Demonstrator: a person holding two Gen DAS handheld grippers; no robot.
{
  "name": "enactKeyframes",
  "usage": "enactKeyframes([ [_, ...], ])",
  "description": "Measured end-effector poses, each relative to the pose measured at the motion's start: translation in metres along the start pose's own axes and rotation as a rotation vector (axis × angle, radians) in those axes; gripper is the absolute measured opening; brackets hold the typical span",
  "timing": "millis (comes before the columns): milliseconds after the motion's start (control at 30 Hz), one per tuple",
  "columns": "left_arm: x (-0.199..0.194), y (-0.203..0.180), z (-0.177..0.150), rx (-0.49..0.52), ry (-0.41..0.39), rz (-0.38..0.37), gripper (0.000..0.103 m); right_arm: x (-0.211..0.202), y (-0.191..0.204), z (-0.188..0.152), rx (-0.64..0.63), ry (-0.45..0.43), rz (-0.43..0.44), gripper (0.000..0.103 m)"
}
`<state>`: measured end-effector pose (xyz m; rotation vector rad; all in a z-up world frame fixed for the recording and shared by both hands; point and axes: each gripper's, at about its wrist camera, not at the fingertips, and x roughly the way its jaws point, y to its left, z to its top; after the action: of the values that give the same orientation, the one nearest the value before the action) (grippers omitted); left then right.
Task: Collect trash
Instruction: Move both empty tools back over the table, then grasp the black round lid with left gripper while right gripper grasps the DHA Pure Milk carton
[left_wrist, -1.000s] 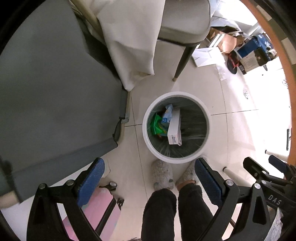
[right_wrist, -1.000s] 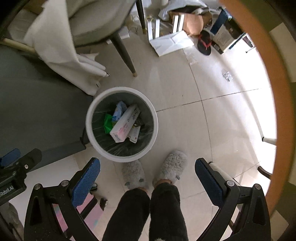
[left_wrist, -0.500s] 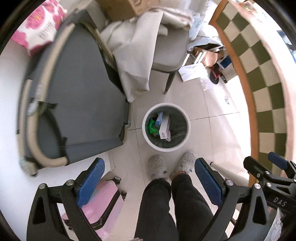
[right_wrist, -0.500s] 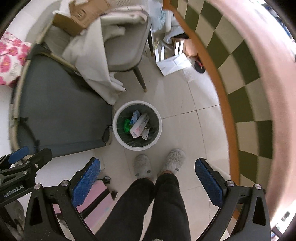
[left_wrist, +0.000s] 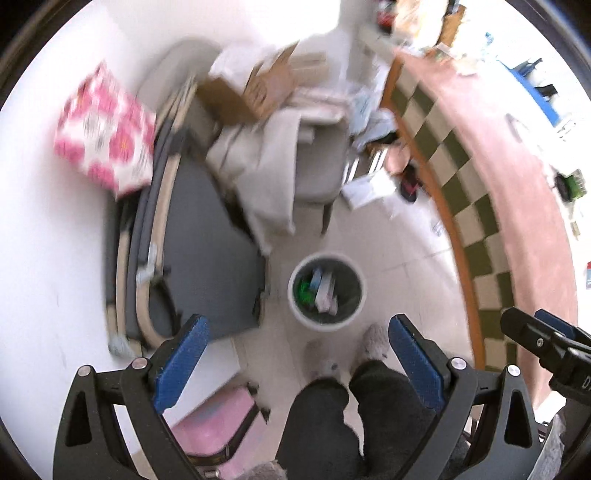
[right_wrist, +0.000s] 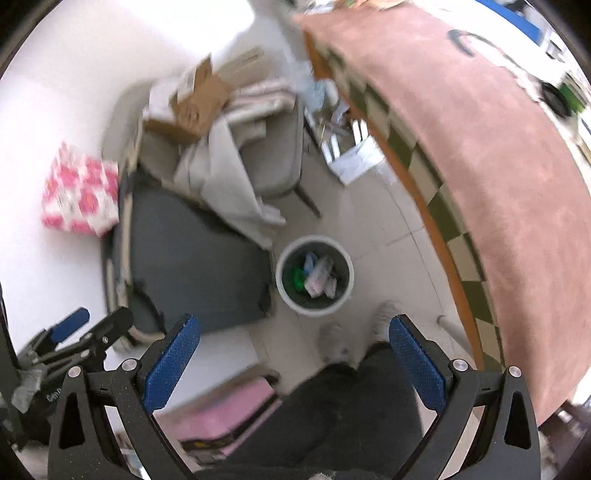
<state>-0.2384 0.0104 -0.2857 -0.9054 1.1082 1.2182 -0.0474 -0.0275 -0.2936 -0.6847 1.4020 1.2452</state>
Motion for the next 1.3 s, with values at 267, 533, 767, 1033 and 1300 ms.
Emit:
enactKeyframes([
  [267, -0.031, -0.118, 0.072, 0.225, -0.124, -0.029, 0.101, -0.068, -0.094, 0.045, 0.212, -0.145, -0.039, 0.103],
  [533, -0.031, -0.320, 0.129, 0.474, -0.128, -0.102, 0.103, -0.136, -0.297, 0.068, 0.544, -0.216, -0.208, 0.103],
  [767, 0.009, -0.499, 0.163, 0.644, -0.047, -0.130, 0.103, -0.151, -0.502, 0.089, 0.745, -0.137, -0.433, 0.103],
  [1033, 0.088, -0.636, 0.200, 0.707, 0.117, -0.157, 0.103, -0.105, -0.616, 0.112, 0.818, -0.012, -0.465, 0.103],
  [1300, 0.147, -0.696, 0.213, 0.782, 0.205, -0.121, 0.102, -0.074, -0.642, 0.127, 0.818, 0.020, -0.431, 0.103],
])
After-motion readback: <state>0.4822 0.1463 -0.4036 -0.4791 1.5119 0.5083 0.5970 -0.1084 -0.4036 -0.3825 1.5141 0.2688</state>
